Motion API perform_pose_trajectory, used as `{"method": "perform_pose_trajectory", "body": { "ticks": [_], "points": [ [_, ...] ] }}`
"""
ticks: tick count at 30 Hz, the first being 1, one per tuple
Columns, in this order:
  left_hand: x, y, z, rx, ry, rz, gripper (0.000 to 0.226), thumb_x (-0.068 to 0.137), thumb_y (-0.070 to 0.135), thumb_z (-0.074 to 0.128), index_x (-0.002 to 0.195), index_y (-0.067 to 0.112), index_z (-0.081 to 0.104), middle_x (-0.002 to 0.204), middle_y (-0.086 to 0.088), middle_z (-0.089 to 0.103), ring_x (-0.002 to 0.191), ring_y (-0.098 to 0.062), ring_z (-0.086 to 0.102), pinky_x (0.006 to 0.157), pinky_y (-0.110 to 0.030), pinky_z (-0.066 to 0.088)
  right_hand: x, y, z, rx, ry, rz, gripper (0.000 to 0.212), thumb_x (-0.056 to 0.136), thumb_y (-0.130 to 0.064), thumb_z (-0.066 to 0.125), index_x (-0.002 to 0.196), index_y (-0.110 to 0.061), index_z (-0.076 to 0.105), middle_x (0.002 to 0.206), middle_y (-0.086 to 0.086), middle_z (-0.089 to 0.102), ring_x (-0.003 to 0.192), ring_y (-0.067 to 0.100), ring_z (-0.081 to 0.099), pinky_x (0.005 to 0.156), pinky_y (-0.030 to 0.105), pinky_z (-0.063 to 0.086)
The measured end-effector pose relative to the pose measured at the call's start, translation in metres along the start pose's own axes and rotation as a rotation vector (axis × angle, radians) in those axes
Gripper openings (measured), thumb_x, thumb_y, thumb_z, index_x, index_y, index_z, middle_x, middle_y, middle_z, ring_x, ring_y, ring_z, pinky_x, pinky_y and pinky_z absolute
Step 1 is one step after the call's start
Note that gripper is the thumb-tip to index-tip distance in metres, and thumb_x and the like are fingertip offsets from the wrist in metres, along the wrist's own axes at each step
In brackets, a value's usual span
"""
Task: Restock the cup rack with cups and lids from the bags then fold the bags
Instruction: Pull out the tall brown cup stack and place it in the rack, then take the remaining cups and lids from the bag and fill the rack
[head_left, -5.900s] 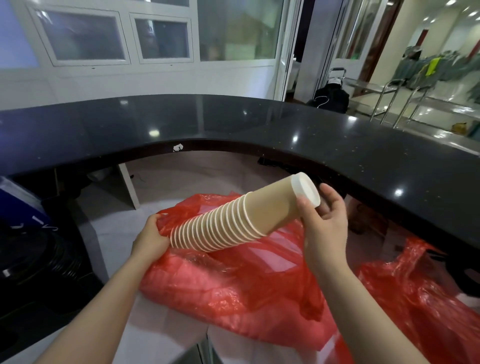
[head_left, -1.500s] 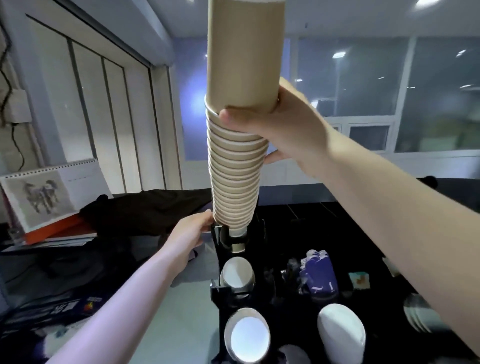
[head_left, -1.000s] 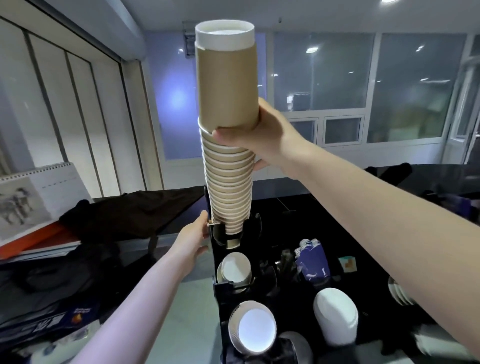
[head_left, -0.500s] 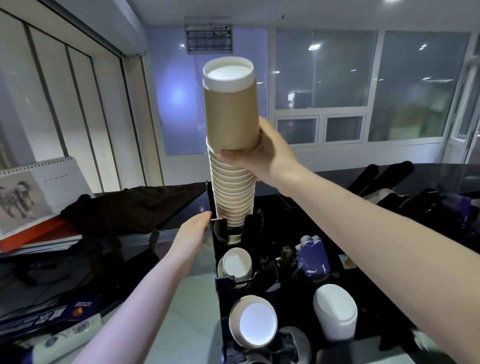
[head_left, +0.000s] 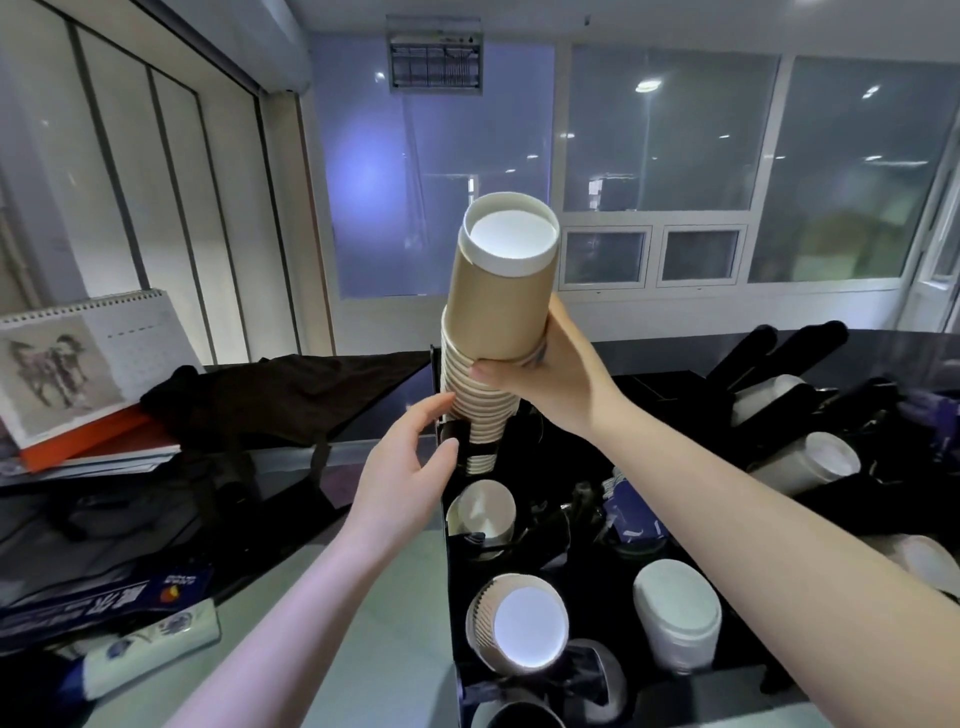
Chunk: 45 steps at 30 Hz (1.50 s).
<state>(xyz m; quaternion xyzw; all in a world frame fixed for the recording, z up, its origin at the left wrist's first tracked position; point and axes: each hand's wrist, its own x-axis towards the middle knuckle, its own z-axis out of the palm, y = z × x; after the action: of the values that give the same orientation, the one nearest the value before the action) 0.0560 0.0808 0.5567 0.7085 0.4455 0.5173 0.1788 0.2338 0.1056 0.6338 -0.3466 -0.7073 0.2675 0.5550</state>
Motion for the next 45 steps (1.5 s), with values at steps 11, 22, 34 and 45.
{"method": "perform_pose_trajectory", "body": {
  "ticks": [11,22,34,45],
  "points": [
    [-0.025,0.048,0.006,0.114,-0.098,0.186,0.048,0.089,0.025,0.054,0.137,0.026,0.049,0.133,0.021,0.054,0.122,0.007,0.047,0.101,-0.008,0.033,-0.022,-0.001,-0.035,-0.309,-0.061,0.086,0.088,0.071,-0.056,0.073,0.145,-0.024,0.037,0.147,-0.008,0.044,0.135,0.01,0.038,0.111,0.038,0.035],
    [0.002,0.144,0.169,-0.042,-0.38,0.2,0.061,0.092,0.008,0.056,0.139,0.039,0.031,0.135,0.017,0.051,0.127,0.01,0.042,0.108,-0.023,0.034,-0.13,0.014,-0.242,-0.298,0.014,0.17,0.038,0.085,-0.03,0.07,0.121,-0.039,0.059,0.122,-0.022,0.06,0.117,-0.009,0.052,0.1,0.024,0.042],
    [-0.029,0.289,0.462,-0.221,-0.633,0.224,0.063,0.093,0.018,0.055,0.148,0.032,0.026,0.141,0.016,0.046,0.13,0.006,0.039,0.11,-0.023,0.029,-0.279,0.028,-0.517,-0.368,0.291,0.34,0.028,0.086,-0.012,0.069,0.101,-0.036,0.064,0.106,-0.014,0.07,0.103,0.0,0.064,0.094,0.025,0.049],
    [-0.013,0.393,0.699,-0.287,-0.806,0.34,0.062,0.088,0.018,0.057,0.145,0.025,0.033,0.141,0.005,0.05,0.129,-0.007,0.045,0.104,-0.025,0.036,-0.38,0.04,-0.712,-0.765,0.598,0.489,0.016,0.087,-0.014,0.068,0.102,-0.021,0.072,0.095,-0.014,0.071,0.087,-0.004,0.066,0.079,0.016,0.052]
  ]
}}
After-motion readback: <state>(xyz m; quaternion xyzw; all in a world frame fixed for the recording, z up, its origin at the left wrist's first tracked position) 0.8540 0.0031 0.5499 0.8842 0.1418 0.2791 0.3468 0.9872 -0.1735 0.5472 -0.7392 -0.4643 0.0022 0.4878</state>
